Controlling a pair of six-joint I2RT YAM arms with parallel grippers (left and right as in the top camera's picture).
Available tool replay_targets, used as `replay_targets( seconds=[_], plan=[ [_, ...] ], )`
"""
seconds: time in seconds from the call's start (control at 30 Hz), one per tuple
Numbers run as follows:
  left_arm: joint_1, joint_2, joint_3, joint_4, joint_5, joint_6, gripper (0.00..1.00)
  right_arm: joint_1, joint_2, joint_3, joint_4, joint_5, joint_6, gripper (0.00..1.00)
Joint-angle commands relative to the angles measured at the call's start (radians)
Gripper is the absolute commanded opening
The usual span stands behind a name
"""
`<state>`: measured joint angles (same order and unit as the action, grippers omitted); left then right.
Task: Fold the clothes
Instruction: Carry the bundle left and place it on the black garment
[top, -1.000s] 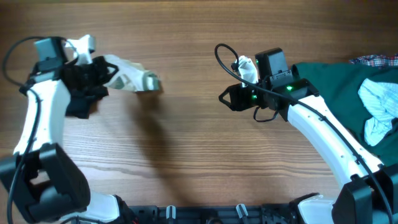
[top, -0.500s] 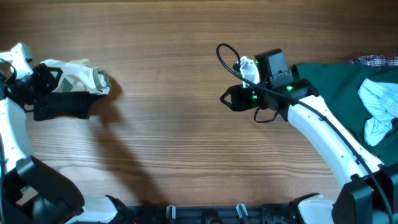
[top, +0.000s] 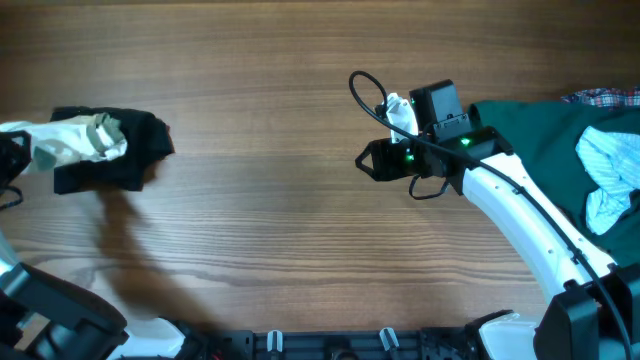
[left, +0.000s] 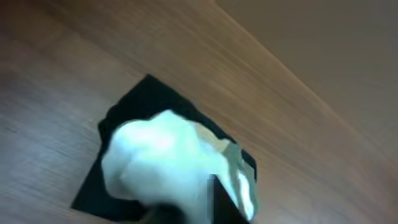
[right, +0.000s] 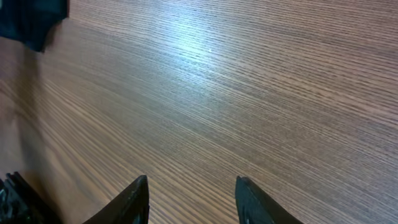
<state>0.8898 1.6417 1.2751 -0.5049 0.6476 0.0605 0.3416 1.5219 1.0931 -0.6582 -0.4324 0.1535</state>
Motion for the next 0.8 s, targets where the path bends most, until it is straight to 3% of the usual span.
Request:
replay_targets(
  seconds=[0.0, 0.07, 0.13, 0.37, 0.5, 0.57, 0.77],
  plan=[
    [-0.013, -0.023, 0.022, -0.003, 0.017, -0.054, 0.70, 0.003, -0.007, 0.012, -0.002, 0.014, 0.007, 0.45],
    [-0.013, -0.024, 0.022, -0.012, 0.042, -0.121, 0.86, 0.003, -0.007, 0.012, -0.005, 0.014, 0.007, 0.45],
    [-0.012, -0.027, 0.022, -0.030, 0.064, -0.126, 0.90, 0.003, -0.007, 0.012, -0.013, 0.014, 0.006, 0.45],
    [-0.013, -0.039, 0.022, -0.097, 0.034, -0.124, 0.87, 0.003, -0.007, 0.012, -0.014, 0.014, 0.006, 0.45],
    [-0.020, -0.039, 0.022, -0.143, -0.044, -0.125, 0.92, 0.003, -0.007, 0.012, -0.013, 0.014, 0.006, 0.45],
    [-0.019, -0.039, 0.022, -0.186, -0.098, -0.125, 0.99, 0.003, -0.007, 0.012, -0.013, 0.015, 0.004, 0.45],
    [-0.019, -0.039, 0.022, -0.200, -0.137, -0.126, 1.00, 0.003, -0.007, 0.012, -0.013, 0.018, 0.003, 0.45]
  ],
)
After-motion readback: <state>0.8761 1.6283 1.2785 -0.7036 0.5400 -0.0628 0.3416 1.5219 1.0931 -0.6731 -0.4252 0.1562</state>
